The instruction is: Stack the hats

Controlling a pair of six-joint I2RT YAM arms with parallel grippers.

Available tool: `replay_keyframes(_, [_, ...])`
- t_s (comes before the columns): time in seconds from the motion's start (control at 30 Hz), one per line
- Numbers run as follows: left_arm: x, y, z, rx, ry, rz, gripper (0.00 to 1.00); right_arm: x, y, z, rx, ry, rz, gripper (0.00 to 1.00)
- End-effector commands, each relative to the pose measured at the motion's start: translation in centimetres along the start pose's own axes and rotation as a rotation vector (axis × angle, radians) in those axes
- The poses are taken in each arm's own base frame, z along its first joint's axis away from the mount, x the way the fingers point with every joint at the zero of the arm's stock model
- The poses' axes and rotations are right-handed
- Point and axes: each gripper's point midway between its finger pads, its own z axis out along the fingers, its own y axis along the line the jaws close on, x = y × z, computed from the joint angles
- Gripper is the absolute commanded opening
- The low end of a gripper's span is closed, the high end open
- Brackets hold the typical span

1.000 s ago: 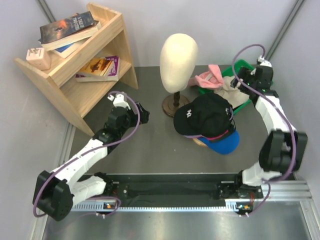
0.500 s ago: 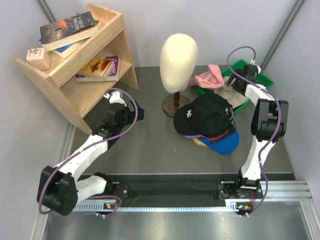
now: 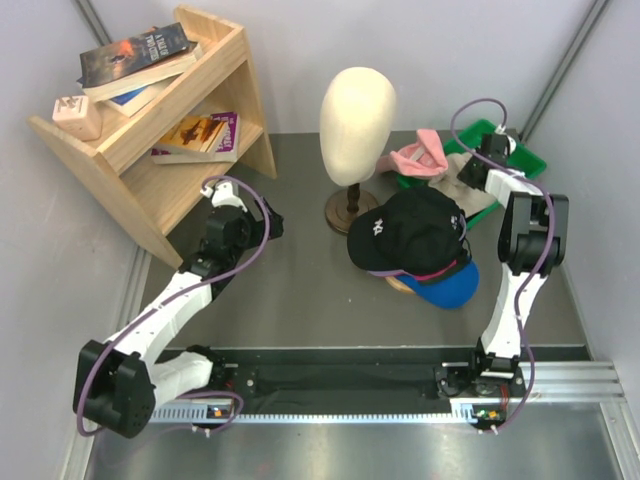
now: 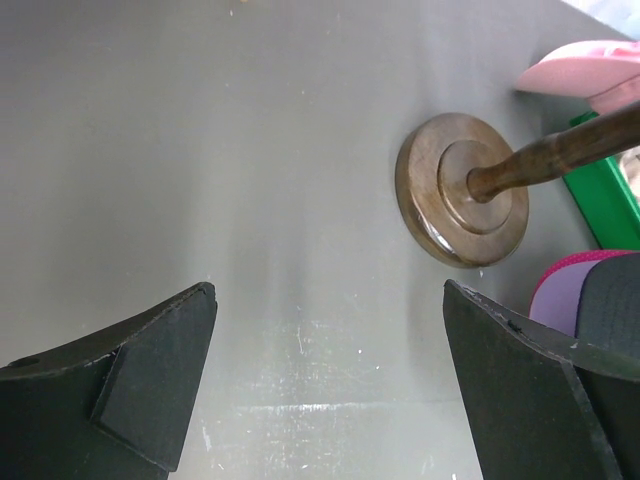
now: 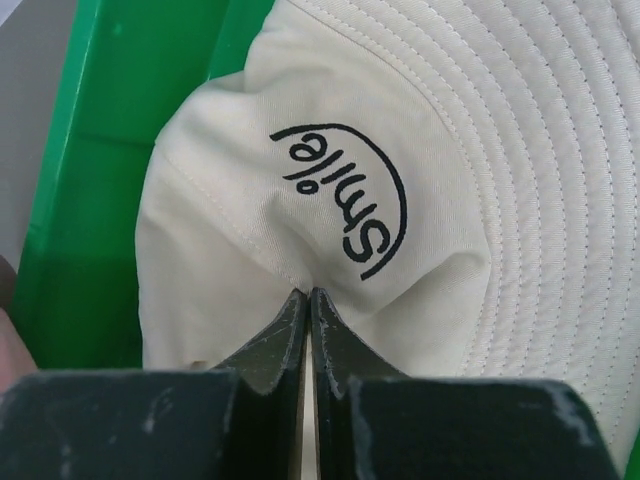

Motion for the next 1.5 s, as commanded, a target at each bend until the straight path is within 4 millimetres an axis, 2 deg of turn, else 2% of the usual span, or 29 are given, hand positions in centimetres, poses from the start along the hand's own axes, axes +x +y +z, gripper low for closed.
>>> replay_keyframes(0.0, [-2.4,-0.7,-1.3,0.022,-0.062,0.009,0.99,-6.6,4.0,-4.5,-0.114,-0.163,-0.023,0.0])
replay_keyframes(0.03, [-2.5,-0.7,-1.4,0.024,-0.066,0.009,0.99,-7.3,4.2,-5.3,-0.122,-0.183,-0.021,0.0])
replay_keyframes(0.07, [-2.4,-0.6,-1.5,0.023,-0.065,0.011,0.99,-8.7,4.8,-7.0,-0.14,-0.222,-0.024,0.0])
replay_keyframes(0.17, [-2.3,-0.5,-1.7,0.026,-0.065,0.011,0.99,-9.9,5.3,-9.1,-0.159,-0.271,-0.024,0.0])
replay_keyframes(0.4, [-2.0,-0.6,-1.6,0.039,-0.046,0.006,0.99,-7.1,4.1,-7.5,-0.147,-0.208,-0.027,0.0])
replay_keyframes(0.53, [-2.6,-0.8,-1.7,0.042,-0.062,0.006,0.99,-8.0,5.1,-9.1,-0.208,-0.26,-0.017,0.0])
replay_keyframes(0.73, [-2.6,-1.4,-1.4,0.072,-0.053,-0.007,0.99,-14.7,6.0,-14.6,-0.184,-0.447,-0.052,0.0])
replay_keyframes(0.77, [-2.4,-1.4,-1.3,0.072,-0.048,-0.007,0.99,-16.2,6.6,-16.2,-0.196,-0.487,-0.062,0.0])
replay_keyframes(0.83, [-2.1,-1.4,-1.2,0.074,-0.039,-0.01,0.99,-17.4,7.1,-17.8,-0.207,-0.523,-0.07,0.0])
replay_keyframes(0.87, [-2.0,-1.4,-1.1,0.075,-0.033,-0.009,0.99,-18.4,7.6,-19.5,-0.224,-0.557,-0.077,0.0])
replay_keyframes(0.93, [-1.9,-1.5,-1.0,0.081,-0.028,-0.006,0.99,-19.2,8.0,-21.1,-0.241,-0.586,-0.079,0.0])
replay_keyframes(0.97, [-1.9,-1.6,-1.0,0.083,-0.026,-0.004,0.99,-20.0,8.5,-22.6,-0.26,-0.616,-0.082,0.0])
replay_keyframes(1.13, [-2.2,-1.9,-1.2,0.097,-0.028,-0.003,0.99,-21.6,9.5,-26.1,-0.298,-0.681,-0.096,0.0])
replay_keyframes(1.17, [-2.8,-2.4,-1.2,0.116,-0.052,-0.004,0.99,-22.1,9.7,-27.2,-0.309,-0.703,-0.094,0.0])
replay_keyframes(1.33, [-3.2,-3.4,-1.2,0.164,-0.058,0.008,0.99,-22.4,10.3,-30.1,-0.353,-0.744,-0.091,0.0])
replay_keyframes(1.47, [-3.4,-4.3,-1.0,0.203,-0.048,0.025,0.99,-22.6,10.9,-34.5,-0.416,-0.807,-0.078,0.0])
